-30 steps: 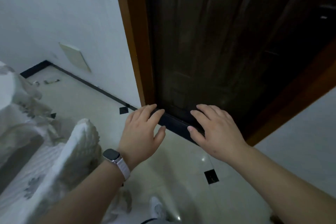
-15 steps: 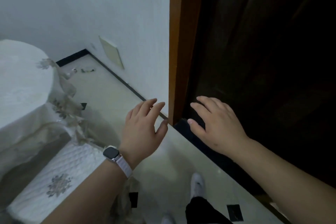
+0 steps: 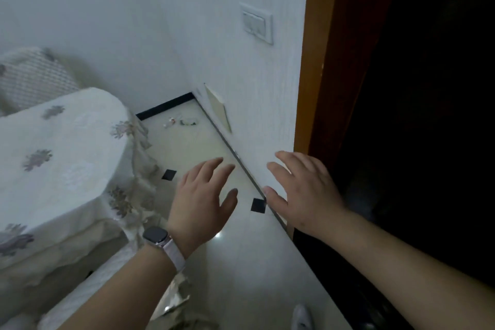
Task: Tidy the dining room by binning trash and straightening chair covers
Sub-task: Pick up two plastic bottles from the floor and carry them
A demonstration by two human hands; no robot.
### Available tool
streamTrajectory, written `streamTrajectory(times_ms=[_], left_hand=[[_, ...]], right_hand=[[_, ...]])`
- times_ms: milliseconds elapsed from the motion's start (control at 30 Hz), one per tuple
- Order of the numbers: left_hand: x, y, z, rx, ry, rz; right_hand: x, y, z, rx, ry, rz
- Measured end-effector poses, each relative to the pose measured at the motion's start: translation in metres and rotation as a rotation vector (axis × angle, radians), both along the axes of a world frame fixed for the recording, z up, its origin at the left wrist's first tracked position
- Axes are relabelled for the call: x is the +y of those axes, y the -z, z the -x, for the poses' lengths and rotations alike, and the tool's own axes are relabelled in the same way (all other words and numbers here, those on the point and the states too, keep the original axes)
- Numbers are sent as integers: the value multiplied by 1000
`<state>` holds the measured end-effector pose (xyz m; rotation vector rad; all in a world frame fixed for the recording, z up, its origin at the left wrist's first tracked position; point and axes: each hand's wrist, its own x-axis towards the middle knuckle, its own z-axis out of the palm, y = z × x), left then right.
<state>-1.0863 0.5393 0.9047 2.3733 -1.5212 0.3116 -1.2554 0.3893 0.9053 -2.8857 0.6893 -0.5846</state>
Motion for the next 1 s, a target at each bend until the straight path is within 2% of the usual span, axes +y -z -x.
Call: streamTrajectory(times_ms=[333,533,767,1000], left_hand=[[-10,5,-86,-8,-227,-37],[-30,22,-142,0,-238,-19],[-70,52,-304,106,-280,62],[-71,38,-441,41,-333,66]], right_hand=[[-65,3,-121,-30,-223,27],[-85,12,-184,-16,-281,78],[-122,18,-337,110,-305,138],[-134,-3,-486,142,-367,187]])
